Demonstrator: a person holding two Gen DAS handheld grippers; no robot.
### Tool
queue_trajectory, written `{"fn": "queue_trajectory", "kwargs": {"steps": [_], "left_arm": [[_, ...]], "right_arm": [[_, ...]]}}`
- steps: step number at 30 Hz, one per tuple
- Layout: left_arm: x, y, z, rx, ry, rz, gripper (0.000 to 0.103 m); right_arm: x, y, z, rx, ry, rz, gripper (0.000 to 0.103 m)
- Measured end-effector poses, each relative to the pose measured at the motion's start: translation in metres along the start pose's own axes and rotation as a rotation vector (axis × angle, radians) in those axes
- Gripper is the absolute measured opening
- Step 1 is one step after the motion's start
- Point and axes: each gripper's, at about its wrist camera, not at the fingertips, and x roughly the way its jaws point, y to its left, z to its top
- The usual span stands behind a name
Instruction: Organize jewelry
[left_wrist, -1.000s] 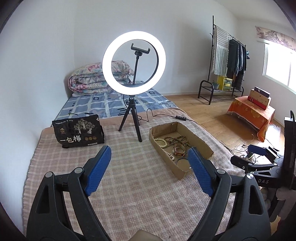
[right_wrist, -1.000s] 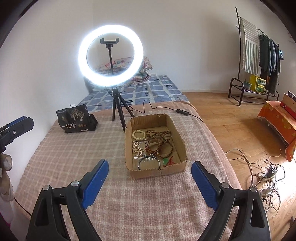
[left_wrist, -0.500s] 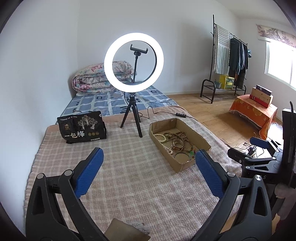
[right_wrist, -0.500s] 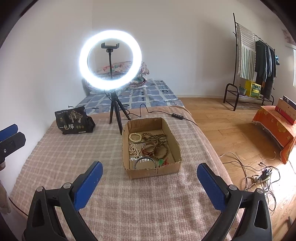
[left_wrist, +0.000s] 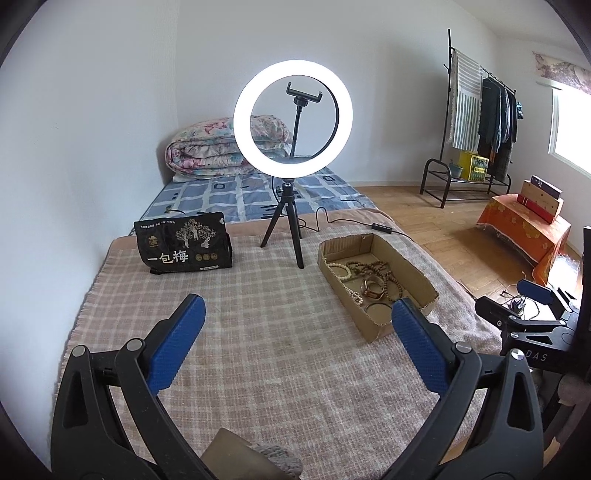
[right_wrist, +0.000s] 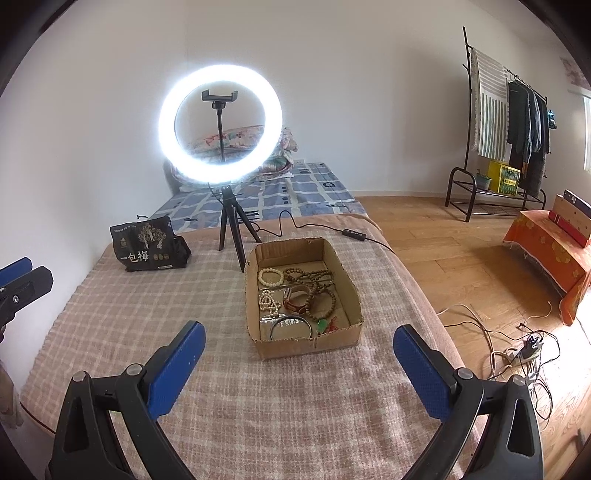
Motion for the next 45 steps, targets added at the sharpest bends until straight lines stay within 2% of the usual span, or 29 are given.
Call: {"fn": "queue_trajectory", "kwargs": {"steps": [45], "left_arm": [[-0.0038, 0.0008, 0.0042, 0.004, -0.01, 0.016, 0.103]], "right_arm": [[0.0053, 0.0011, -0.004, 0.007, 0.015, 0.0, 0.103]]}}
